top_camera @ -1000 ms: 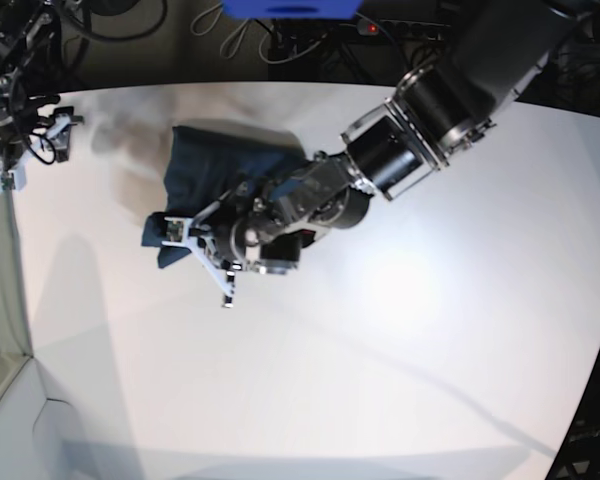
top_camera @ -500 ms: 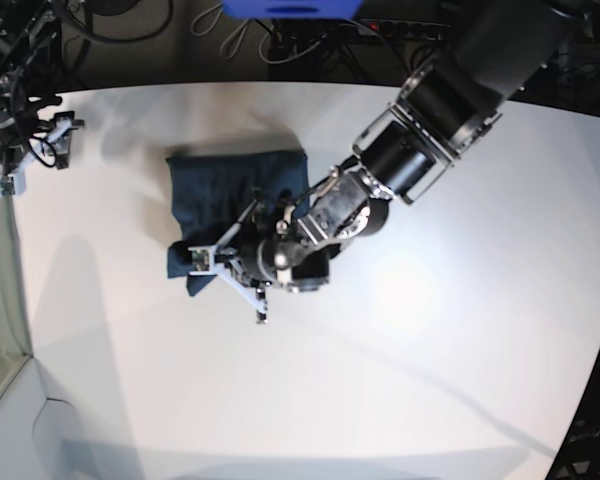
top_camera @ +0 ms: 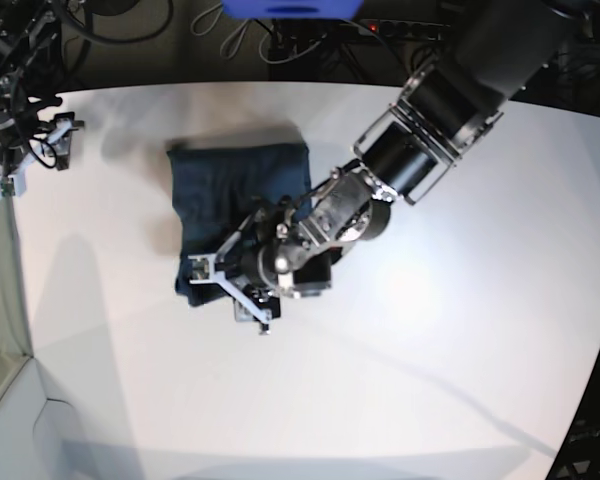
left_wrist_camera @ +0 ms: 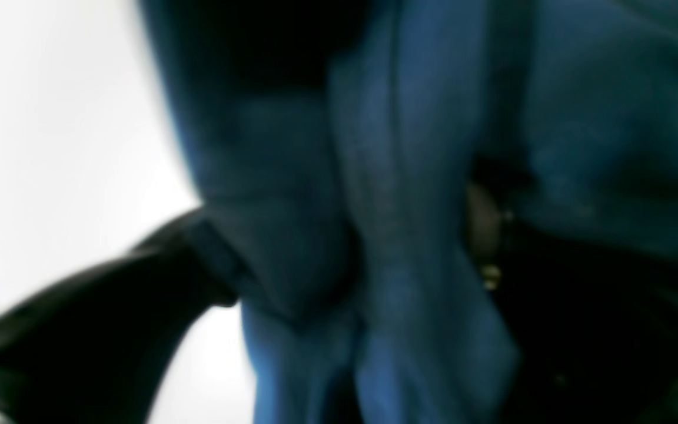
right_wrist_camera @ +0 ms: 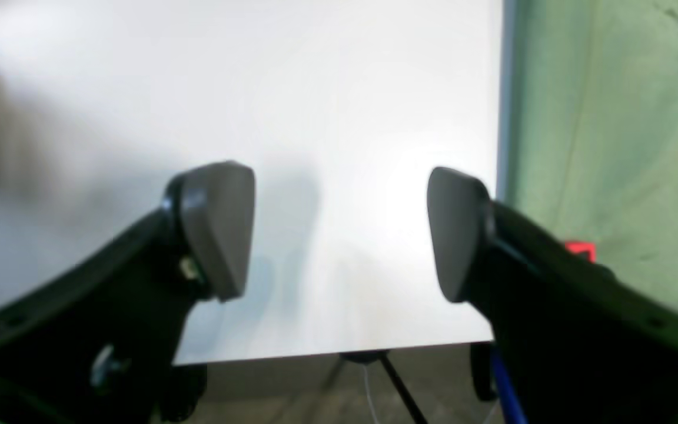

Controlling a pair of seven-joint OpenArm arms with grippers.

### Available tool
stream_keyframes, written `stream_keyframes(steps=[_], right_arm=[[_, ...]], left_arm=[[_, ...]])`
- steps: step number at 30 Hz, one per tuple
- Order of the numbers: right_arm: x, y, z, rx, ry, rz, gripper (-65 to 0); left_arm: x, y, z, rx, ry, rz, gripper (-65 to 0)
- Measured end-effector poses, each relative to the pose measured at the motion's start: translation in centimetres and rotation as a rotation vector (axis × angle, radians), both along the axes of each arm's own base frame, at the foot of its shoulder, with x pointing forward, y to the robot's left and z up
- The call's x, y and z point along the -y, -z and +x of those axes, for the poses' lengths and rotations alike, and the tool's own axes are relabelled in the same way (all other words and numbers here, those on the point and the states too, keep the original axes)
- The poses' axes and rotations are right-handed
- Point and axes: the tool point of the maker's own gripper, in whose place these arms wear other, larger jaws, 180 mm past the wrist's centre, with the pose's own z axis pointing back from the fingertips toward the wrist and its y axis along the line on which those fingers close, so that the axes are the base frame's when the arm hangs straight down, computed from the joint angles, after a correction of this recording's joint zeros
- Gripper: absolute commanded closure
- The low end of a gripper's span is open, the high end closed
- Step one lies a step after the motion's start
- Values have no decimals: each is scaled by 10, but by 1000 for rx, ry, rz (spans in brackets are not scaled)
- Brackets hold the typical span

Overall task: Layout the t-shirt on the table in an organized manner, then fold the t-shirt properly
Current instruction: 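Flatten the folded shirt with the left gripper and withdraw it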

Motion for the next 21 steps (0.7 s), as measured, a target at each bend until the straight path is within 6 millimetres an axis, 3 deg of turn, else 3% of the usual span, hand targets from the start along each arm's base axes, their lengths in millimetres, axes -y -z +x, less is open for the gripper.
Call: stream_keyframes(steps=[4,10,13,16,19,21], right_arm=[[-1,0,1,2,-3,0,-457],[-12,1,7,3,-38,10,-457],[-15,3,8,-4,-48,12,-457],[-31,2,16,0,-99,19,-457],[-53,-16,35,78,-128,31,-457],[-69,-33,51,149,-141,44,-457]], left_arm=[[-14,-28,19,62,-53,-49,-517],[1,-101,36,200,-68,-213,-517],[-11,-131,34,274,-101,-292,-516],[-45,-108,27,240,-182,-196,-472],[-86,-80,23,186,-280,-128,-319],[-111,-69,21,156,-362,-133,-164]])
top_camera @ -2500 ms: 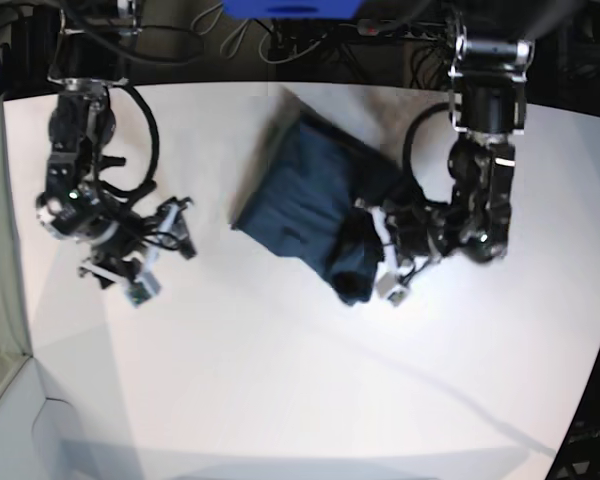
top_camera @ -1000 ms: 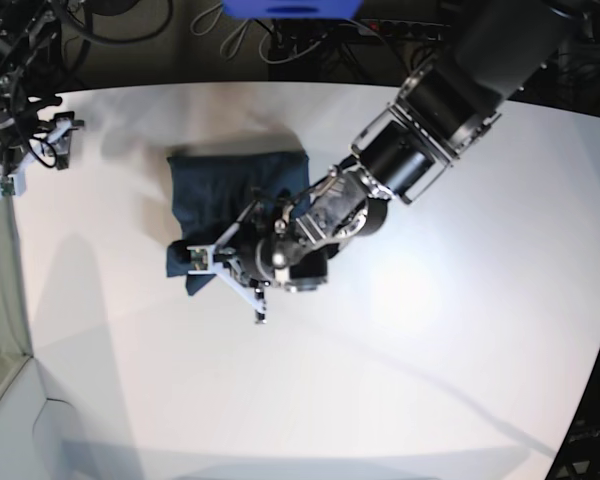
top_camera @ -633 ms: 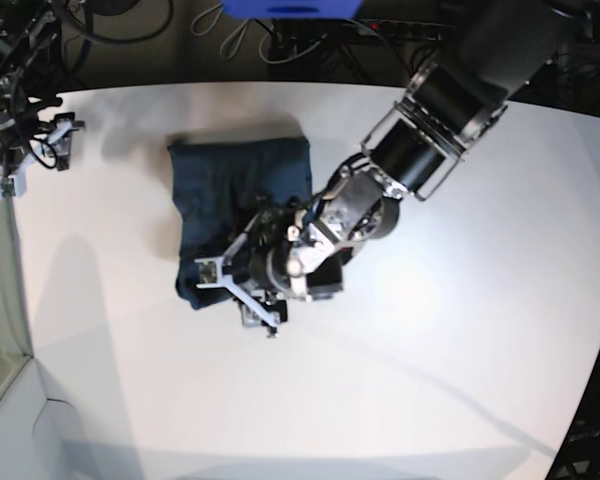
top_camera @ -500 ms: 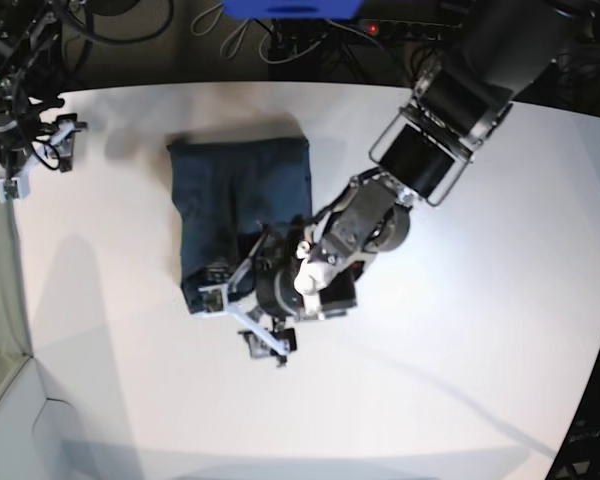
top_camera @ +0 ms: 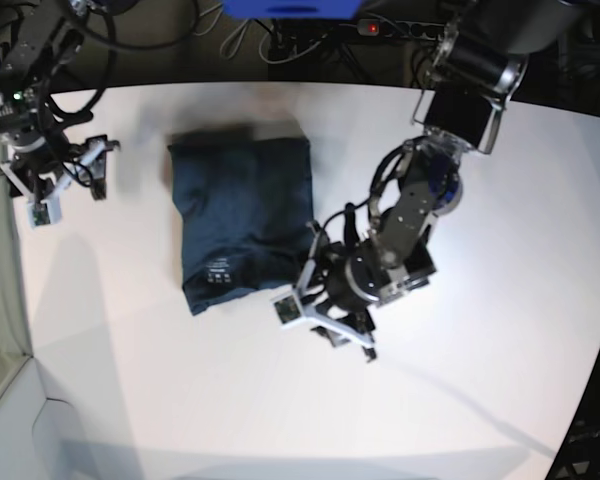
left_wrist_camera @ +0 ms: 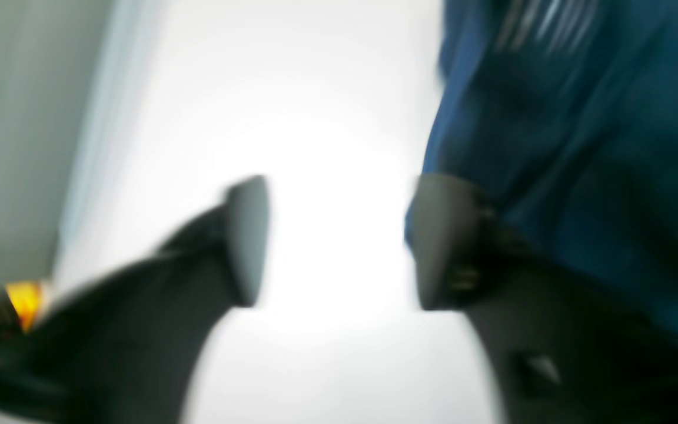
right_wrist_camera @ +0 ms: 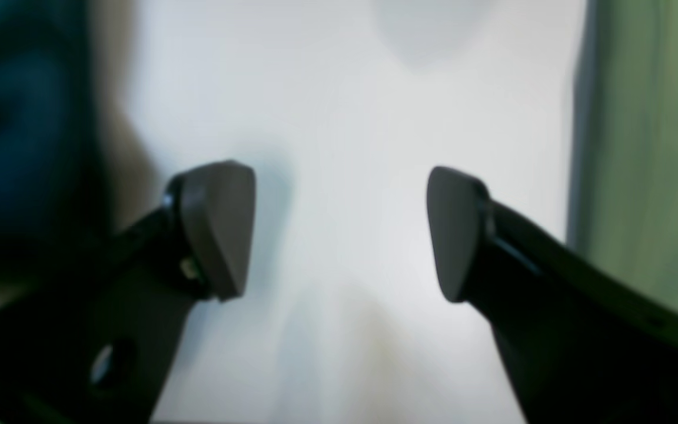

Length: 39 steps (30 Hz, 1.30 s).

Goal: Layout the t-shirt on the table in an organized manner, then fold the t-shirt properly

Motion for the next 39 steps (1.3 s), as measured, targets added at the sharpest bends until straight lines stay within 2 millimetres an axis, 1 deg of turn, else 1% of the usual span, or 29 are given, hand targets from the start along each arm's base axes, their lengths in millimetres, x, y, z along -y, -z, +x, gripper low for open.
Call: stream_keyframes(steps=[2,3,4,5,6,8,10,11,14,16,18,19,21,23,24,26,29,31,33,35,37,39], right_arm=[[-8,-13,14,54,0,18,-454],[-11,-17,19,73,0,28,-444],[-15,-19,23,85,1,39,-430],[-17,-19,26,90,6,49,-409],[-21,-20,28,95,8,62,-377],[-34,-18,31,98,-2,91,-300],[-64,-15,36,92,-66,126,-224],[-81,-14,39,92,-105,150,-185],[-127,-12,43,82,-227,191,-57],[-155,-4,42,53,-303,220,-1],[-181,11,38,12,-360,271,0],[-189,21,35,-19,-374,289,0],[-193,46,26,-99,-381,303,0],[-194,66,17,-161,-380,317,0],[-197,72,13,-174,-381,336,0],[-202,80,8,-192,-380,363,0],[-206,85,6,-202,-379,388,0],[-209,87,7,-194,-376,409,0],[-207,88,10,-175,-373,417,0],[-205,87,12,-163,-372,414,0],[-204,87,12,-165,-374,411,0],[-201,87,15,-163,-381,401,0]], left_arm=[[-30,3,-4,-15,-102,-37,-14],[-46,1,-5,-9,-154,-52,0],[-64,-2,-5,1,-211,-63,0],[-84,-7,-6,16,-269,-70,-15],[-104,-13,-7,36,-327,-77,-27],[-143,-23,-11,69,-441,-96,-4],[-178,-28,-20,90,-536,-108,0],[-197,-28,-26,96,-579,-96,-1],[-256,-21,-54,79,-720,-22,-1],[-276,-14,-74,61,-774,-6,-1],[-286,-5,-93,34,-803,8,-1],[-290,0,-102,17,-817,20,-1],[-296,7,-114,-9,-837,29,-1],[-300,11,-122,-20,-854,26,-1],[-304,12,-126,-25,-865,32,-1],[-304,16,-132,-37,-890,9,-1],[-291,20,-133,-53,-892,-92,-1],[-280,13,-128,-41,-879,-156,-1],[-261,-4,-119,-20,-856,-246,-1],[-233,-12,-107,-41,-802,-305,-1],[-194,-23,-90,-53,-704,-405,-1],[-149,-34,-74,-73,-589,-489,-1]])
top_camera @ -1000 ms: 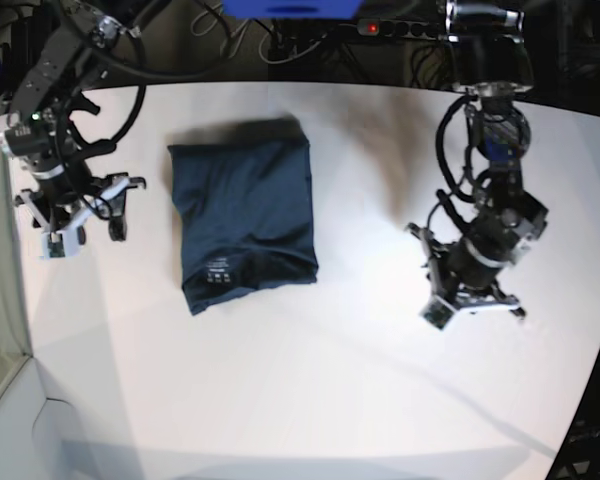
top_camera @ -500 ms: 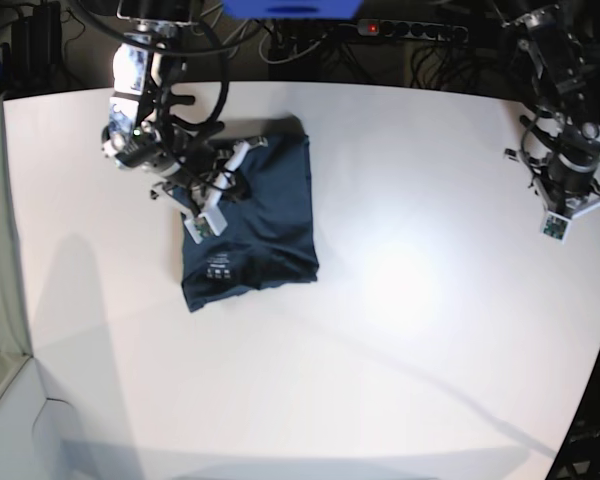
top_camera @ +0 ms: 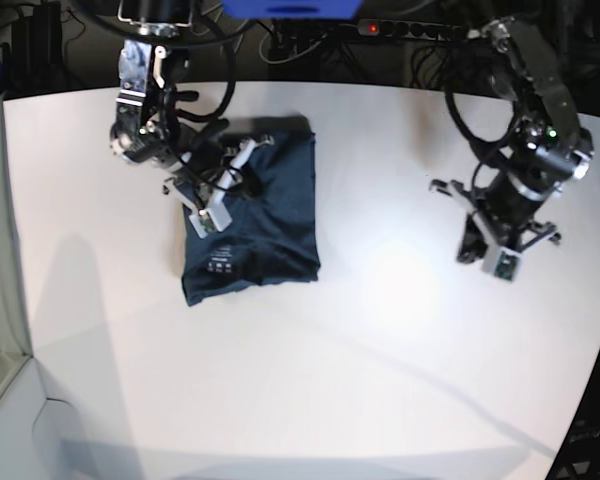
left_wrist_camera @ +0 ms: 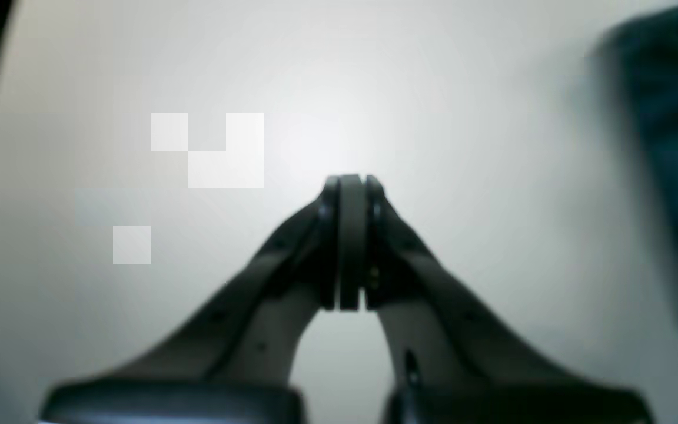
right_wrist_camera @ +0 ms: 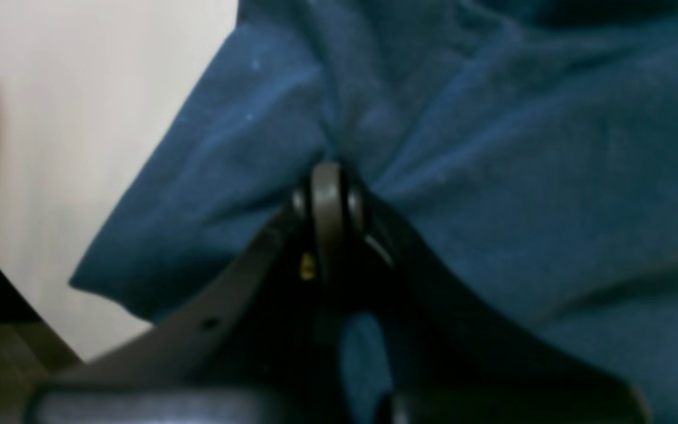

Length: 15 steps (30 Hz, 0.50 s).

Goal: Layout the t-shirt on the table in an organized manner, then fold the t-shirt properly

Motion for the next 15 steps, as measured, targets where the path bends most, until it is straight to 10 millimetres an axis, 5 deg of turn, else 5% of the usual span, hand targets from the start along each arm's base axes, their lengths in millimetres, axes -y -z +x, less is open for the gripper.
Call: stream_keyframes(steps=[5,7,11,15], right_arm=[[2,2,-1,0,0,0,0],[2,2,-1,0,0,0,0],[2,1,-1,0,1,2,0],[2,2,-2,-2,1,0,0]], left_arm=[[90,-18,28,45,176,-148,-1],[119,-5,35,6,231,-164,-1],[151,51,37,-174,298,-140,-1],[178,56,57,-130,338,-250,-1]])
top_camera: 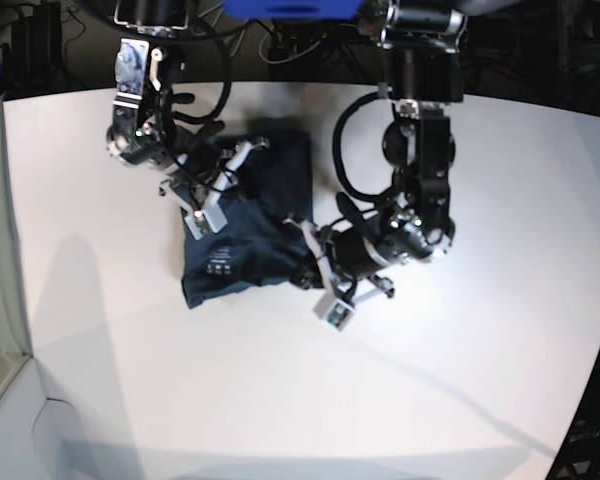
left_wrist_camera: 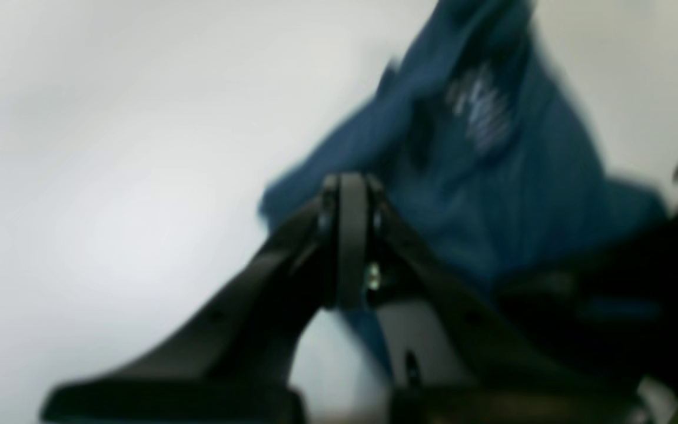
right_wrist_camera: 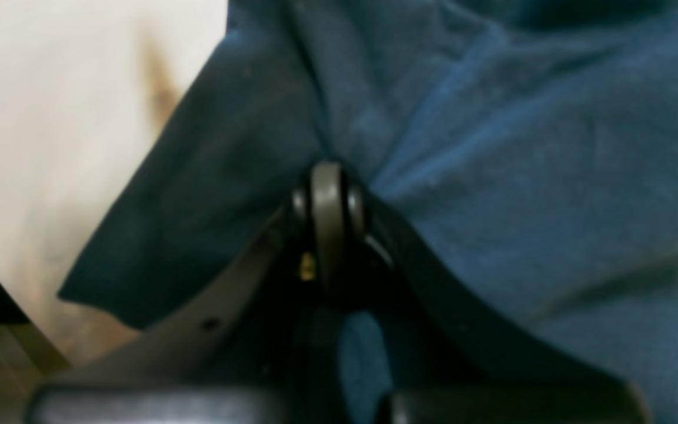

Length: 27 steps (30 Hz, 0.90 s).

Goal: Layout the t-shirt on the table in an organized manner, then fold the t-shirt properly

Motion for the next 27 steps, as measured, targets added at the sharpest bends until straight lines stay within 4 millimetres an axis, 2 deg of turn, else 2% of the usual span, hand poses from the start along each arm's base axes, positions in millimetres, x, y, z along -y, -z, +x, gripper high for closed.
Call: stream_keyframes(steps=[5,9,11,13,18,21,24,27], right_arm=[[0,2,-4,-1,5,8,0],[0,3,-7,-5,6,9,0],[0,3,-7,-6,6,8,0],[1,3,-7,-5,4,5,0],[5,5,-8,-9,4,5,0],[8,4,-8,-6,1,-2,0],[7,4,-7,-5,-3,-2,0],[9,2,-6,-1,-6,-14,0]], left_arm=[[15,19,21,-25,-20,-117,-1],[26,25,48,-40,-38,-205,-1],[22,25,59,-48,-63,-235,-1],[4,21,73,-44,-118,-266,-1],[-86,-13,121,25,-345,-313,-1],[-116,-32,135,40,-390,-296,-1],[-146,-37,124,51,-417,-214,-1],[-168,-26,96,36,-436,-106,-1]])
